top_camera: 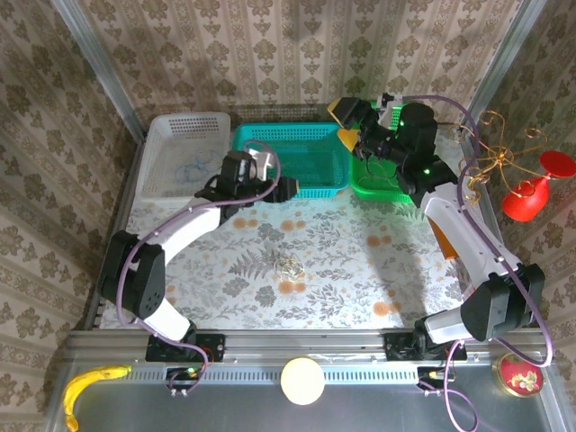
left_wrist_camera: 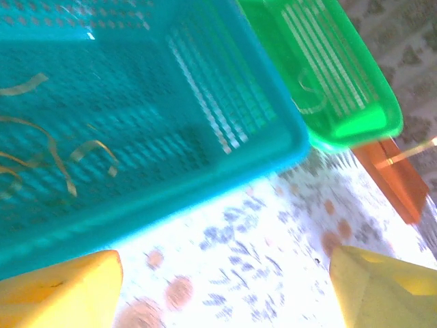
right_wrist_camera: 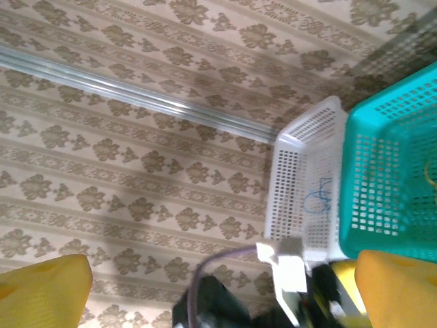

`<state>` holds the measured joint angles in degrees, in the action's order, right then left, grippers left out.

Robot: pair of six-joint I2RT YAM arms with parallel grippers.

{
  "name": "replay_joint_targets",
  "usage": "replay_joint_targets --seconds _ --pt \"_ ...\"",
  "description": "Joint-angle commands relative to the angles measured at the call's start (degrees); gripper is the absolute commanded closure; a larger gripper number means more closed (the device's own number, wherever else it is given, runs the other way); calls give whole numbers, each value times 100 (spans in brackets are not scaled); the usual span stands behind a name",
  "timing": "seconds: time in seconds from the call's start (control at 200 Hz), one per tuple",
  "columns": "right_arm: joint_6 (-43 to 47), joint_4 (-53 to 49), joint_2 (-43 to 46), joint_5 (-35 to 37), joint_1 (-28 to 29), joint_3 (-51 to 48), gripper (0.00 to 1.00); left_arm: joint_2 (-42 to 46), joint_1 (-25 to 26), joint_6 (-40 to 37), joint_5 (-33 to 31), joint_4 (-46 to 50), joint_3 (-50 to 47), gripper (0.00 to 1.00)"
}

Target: Untangle the cables

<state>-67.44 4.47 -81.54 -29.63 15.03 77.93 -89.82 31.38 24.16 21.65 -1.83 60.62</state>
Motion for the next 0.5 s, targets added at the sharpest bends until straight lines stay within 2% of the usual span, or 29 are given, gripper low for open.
replay_joint_targets --seconds 0.0,0.165,0.495 --pt "-652 708 -142 -474 -38 -187 0 243 231 282 -394 176 -358 18" --pt "-1055 1238 -69 -564 -44 -407 0 400 536 550 -392 171 -707 16" --pt "-847 937 657 -267 88 -515 0 694 743 698 -236 39 -1248 14"
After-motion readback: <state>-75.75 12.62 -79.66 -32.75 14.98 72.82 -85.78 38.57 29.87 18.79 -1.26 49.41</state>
